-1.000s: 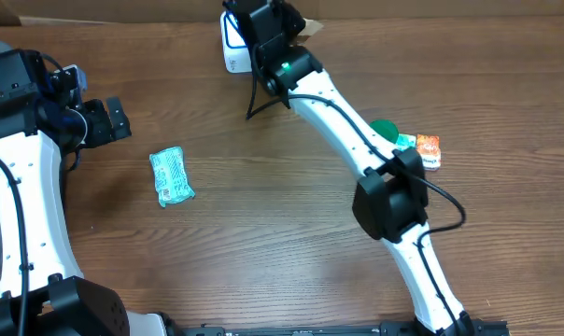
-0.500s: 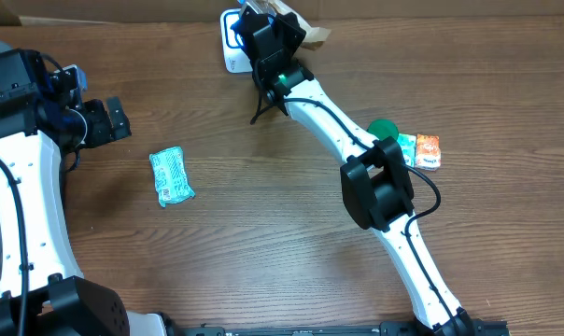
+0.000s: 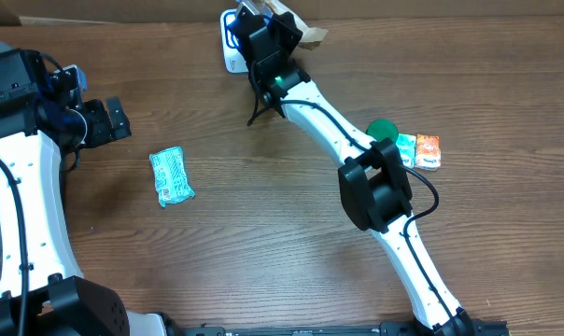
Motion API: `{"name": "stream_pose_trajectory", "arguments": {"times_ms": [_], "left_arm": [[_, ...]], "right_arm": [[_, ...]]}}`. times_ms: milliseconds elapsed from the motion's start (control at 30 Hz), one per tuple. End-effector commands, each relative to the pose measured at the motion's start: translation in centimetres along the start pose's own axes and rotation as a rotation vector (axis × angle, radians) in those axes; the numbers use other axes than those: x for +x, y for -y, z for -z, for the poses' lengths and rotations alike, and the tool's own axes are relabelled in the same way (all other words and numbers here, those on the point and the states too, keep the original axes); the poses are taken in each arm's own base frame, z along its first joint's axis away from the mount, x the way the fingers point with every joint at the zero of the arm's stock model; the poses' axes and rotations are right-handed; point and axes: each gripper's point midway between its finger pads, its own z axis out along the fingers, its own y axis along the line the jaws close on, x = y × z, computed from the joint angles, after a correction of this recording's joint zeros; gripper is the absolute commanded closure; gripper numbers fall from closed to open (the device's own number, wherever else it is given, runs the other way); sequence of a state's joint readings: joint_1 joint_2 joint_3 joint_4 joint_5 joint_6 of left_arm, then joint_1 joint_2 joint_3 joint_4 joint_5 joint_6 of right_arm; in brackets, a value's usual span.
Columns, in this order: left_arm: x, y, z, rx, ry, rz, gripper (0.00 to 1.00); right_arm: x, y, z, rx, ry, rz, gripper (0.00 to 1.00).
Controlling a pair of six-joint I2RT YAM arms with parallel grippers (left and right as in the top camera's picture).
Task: Scan the item barcode
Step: 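Carry the snack bag with the right gripper to the white scanner, then move the snack bag right and lower it beside the jar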
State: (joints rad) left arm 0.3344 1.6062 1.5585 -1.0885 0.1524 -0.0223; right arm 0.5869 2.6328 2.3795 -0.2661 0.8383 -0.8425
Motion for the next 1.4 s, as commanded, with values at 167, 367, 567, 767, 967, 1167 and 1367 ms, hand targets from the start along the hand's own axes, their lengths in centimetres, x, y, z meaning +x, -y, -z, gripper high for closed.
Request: {"name": "stream_pose_trajectory", "arguments": {"times_ms": [167,367,567,767,967,1167,1367], "left_arm": [[-0.2,0.1,0.1,0.001,0.005,-0.018,0.01],[-0.2,0.1,0.1,0.001,0.005,-0.018,0.01],[-0.2,0.1,0.1,0.001,0.005,-0.018,0.01],[-0.2,0.1,0.1,0.001,0.005,-0.018,0.00],[-0.2,0.1,0.1,0.001,0.005,-0.018,0.00],[-0.2,0.1,0.1,0.001,0.005,-0.018,0.00],[-0.2,0.1,0.1,0.001,0.005,-0.018,0.00]], "right_arm": [[-3.3,3.0,3.7,-0.025,0.072,-0.152,0.96],[-4.3,8.7,8.5,-0.125,0.108,-0.285,0.96],[-3.0,17.2,16.7,-0.297,0.145,-0.489,0.96],[3.7,21.9,23.7,-0.566,0.025,-0.752,0.96],[13.4,24.1,24.6,-0.681,-0.240,-0.906,0.96],[23.4,24.0,21.9,-0.683,-0.560,-1.038,0.96],[29.7,21.5,19.1,-0.673,-0.753,-1.104,0.96]]}}
